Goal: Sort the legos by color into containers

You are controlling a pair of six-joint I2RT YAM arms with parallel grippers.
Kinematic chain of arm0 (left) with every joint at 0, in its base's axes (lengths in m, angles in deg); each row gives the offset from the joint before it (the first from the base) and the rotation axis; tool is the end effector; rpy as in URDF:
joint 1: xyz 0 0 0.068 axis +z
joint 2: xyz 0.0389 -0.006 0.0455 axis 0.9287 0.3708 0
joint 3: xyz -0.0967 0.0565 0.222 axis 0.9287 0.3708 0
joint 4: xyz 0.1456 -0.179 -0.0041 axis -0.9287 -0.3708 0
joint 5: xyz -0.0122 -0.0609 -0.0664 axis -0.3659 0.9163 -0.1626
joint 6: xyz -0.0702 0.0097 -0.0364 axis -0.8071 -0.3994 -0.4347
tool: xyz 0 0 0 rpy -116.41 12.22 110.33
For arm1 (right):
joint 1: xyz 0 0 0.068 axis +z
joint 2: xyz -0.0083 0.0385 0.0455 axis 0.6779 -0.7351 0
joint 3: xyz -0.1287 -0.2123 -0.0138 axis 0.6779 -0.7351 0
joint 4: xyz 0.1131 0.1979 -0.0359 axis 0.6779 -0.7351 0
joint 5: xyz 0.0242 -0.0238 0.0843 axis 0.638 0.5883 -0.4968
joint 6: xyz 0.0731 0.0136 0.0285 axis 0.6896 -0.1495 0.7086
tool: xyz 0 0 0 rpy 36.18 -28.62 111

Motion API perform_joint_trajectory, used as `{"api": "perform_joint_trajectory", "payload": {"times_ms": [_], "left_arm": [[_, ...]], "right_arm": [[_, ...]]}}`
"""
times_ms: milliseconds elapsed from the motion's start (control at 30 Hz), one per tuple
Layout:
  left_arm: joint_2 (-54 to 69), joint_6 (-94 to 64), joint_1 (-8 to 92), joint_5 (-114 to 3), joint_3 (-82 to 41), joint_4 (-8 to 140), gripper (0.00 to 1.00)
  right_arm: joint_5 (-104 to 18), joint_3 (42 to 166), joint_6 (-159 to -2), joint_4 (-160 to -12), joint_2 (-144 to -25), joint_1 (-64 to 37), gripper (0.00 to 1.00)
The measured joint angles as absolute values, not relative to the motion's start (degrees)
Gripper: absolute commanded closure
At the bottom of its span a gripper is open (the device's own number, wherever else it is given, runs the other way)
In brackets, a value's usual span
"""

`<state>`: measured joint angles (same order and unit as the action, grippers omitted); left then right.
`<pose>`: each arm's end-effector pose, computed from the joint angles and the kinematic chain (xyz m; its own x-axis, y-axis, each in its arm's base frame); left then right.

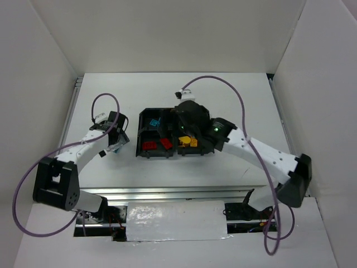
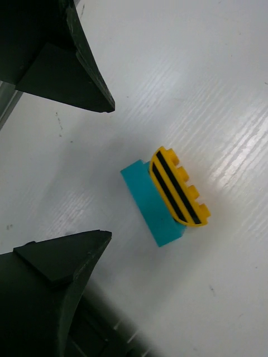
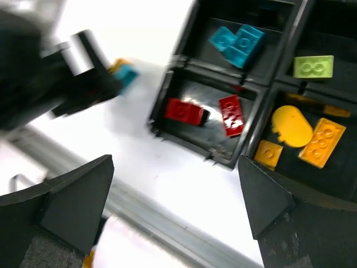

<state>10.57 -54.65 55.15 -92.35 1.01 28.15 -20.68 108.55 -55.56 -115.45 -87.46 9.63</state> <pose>0.2485 -0.0242 0.1790 -0.5425 -0.5797 -0.6080 -0.6878 0.7220 -0.0747 0.2138 0.2486 0.3171 -0.6290 0.0234 -0.7770 -0.3600 0.8771 0.3179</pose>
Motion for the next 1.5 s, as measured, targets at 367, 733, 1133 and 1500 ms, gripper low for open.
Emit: {"api": "perform_joint_trajectory", "payload": {"times_ms": [367, 733, 1133, 1500], "left_arm": [[14.33, -43.09, 63.26, -83.26, 0.05, 39.49, 0.00], [21.39, -27.05, 65.91, -77.40, -9.09, 37.77, 0.01], [22.94, -19.75, 73.38, -66.99, -6.16, 33.86, 0.02], [22.55, -17.06, 73.03, -62.19, -5.20, 34.23, 0.04]], "right_arm": [[-22.54, 98.12, -54.05, -113.77, -78.76, 11.95, 0.00], [-24.00, 92.20, -53.83, -112.46, -69.14, 12.47, 0.01], [-23.93, 89.88, -54.01, -112.06, -65.14, 12.58, 0.00], [-24.02, 89.84, -54.01, -111.98, -65.23, 12.58, 0.00]]}}
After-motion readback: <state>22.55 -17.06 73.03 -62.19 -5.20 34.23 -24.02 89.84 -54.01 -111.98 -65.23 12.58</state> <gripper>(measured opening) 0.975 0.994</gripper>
